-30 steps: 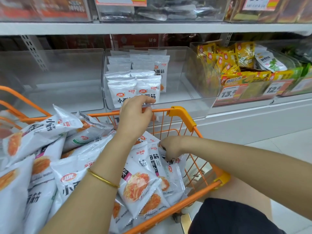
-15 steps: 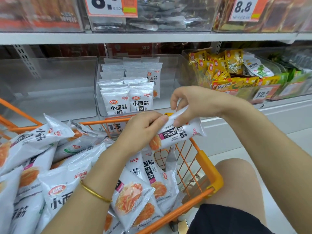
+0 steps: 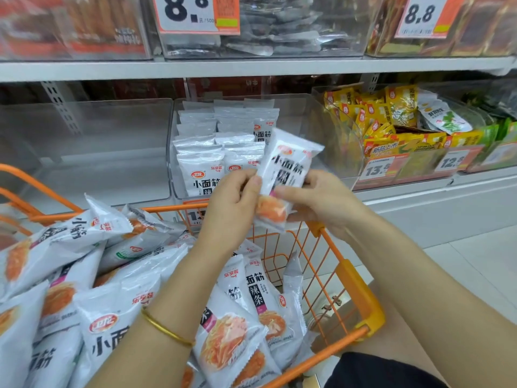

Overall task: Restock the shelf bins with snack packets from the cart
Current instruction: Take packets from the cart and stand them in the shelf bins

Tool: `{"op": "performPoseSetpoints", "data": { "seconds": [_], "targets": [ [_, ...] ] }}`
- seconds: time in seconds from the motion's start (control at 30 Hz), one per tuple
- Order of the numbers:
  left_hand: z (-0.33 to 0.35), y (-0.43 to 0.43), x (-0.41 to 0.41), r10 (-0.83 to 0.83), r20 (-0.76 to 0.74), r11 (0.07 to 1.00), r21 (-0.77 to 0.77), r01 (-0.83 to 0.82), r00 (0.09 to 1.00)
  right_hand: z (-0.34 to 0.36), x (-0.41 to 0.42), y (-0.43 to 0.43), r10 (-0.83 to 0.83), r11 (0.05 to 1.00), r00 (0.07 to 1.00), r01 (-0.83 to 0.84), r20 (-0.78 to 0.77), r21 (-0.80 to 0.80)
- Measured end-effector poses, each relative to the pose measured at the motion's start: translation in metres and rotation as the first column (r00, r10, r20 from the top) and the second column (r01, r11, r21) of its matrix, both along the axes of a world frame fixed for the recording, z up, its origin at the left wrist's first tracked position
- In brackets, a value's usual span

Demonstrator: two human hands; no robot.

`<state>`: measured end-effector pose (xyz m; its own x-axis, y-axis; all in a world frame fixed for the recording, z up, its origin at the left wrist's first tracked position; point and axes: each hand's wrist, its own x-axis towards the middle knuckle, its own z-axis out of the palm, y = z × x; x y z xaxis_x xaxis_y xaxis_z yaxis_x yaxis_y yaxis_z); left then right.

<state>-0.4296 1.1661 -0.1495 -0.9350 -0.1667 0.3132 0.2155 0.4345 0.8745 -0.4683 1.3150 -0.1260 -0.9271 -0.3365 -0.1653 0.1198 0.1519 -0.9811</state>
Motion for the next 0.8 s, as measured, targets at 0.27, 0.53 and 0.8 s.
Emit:
{"op": "performPoseSetpoints", "data": {
  "seconds": [0.27, 0.53, 0.8],
  "targets": [
    [-0.02, -0.01, -0.008, 0.16, -0.035, 0.855, -0.494, -0.156, 0.987, 0.014, -0.114, -0.004, -0.202, 0.911, 0.947, 0.275, -0.25, 0.308],
    [-0.026, -0.013, -0.011, 0.159, -0.006, 0.861, -0.488, -0.142, 0.987, -0.039, -0.184, -0.048, -0.153, 0.845, 0.981, 0.193, -0.12, 0.499],
    [-0.027, -0.014, -0.011, 0.148, -0.02, 0.859, -0.493, -0.139, 0.989, -0.042, -0.192, -0.063, -0.118, 0.768, 0.972, 0.22, -0.205, 0.601]
  ]
}}
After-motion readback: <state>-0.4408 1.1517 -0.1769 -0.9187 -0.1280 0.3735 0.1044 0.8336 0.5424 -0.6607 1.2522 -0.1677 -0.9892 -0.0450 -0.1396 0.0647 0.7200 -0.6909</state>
